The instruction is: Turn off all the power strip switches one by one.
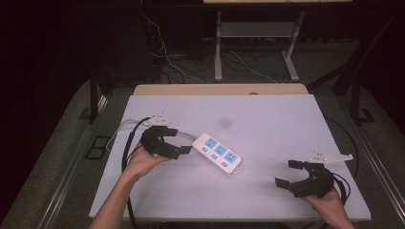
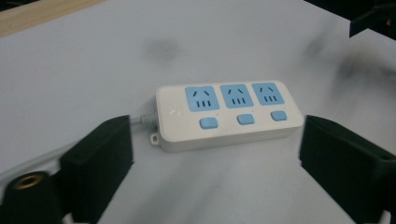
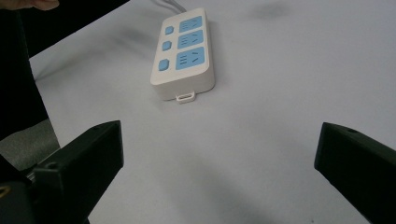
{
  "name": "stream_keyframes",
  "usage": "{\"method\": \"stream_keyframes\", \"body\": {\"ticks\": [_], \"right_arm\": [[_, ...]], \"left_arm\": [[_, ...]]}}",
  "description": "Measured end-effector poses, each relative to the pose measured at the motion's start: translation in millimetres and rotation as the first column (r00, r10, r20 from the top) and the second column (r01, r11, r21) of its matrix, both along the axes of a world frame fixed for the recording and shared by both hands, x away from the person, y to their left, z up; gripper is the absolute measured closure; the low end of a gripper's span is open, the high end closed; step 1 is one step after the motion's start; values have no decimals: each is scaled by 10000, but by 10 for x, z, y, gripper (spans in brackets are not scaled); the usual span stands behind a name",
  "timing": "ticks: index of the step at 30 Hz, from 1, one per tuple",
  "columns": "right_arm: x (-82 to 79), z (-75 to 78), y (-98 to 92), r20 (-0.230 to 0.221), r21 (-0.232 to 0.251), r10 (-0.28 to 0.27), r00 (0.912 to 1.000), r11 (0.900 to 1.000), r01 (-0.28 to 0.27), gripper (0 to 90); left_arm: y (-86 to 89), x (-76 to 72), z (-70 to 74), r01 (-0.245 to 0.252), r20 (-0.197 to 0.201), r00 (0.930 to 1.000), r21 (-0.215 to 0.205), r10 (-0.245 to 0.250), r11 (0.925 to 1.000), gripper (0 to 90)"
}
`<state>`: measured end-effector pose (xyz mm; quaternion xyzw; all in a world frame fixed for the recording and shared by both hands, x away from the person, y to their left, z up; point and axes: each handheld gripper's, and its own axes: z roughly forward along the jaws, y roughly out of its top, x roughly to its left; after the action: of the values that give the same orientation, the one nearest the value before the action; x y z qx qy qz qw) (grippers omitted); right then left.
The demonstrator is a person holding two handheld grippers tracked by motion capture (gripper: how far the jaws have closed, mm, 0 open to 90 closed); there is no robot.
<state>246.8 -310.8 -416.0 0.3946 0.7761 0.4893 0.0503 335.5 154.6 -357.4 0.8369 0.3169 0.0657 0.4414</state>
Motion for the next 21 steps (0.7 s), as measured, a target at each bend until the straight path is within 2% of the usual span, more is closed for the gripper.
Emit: {"method": "stream_keyframes", "body": {"ticks": [2, 12, 17, 18, 21], "right_arm": [[-1, 2, 1, 7, -2, 2, 10000, 10000, -2, 11], [-6, 5, -1, 6, 23, -4, 10000, 10000, 4, 10], [-7, 4, 4, -8, 23, -1, 10000, 10000, 1, 11], [-9, 6, 6, -3, 36, -5, 10000, 10000, 5, 10], [-12, 5, 7, -10, 32, 5, 10000, 10000, -5, 10]], "left_arm": [[49, -45, -11, -221, -5, 9998, -39, 221, 9997, 0], [258, -330, -99, -1056, 230, 9939, -706, 1075, 9919, 0], [288, -442, -166, -1187, 328, 9920, -887, 1220, 9890, 0], [290, -498, -211, -1277, 335, 9907, -1031, 1318, 9864, 0], [290, -576, -292, -1310, 289, 9904, -1110, 1350, 9852, 0]]}}
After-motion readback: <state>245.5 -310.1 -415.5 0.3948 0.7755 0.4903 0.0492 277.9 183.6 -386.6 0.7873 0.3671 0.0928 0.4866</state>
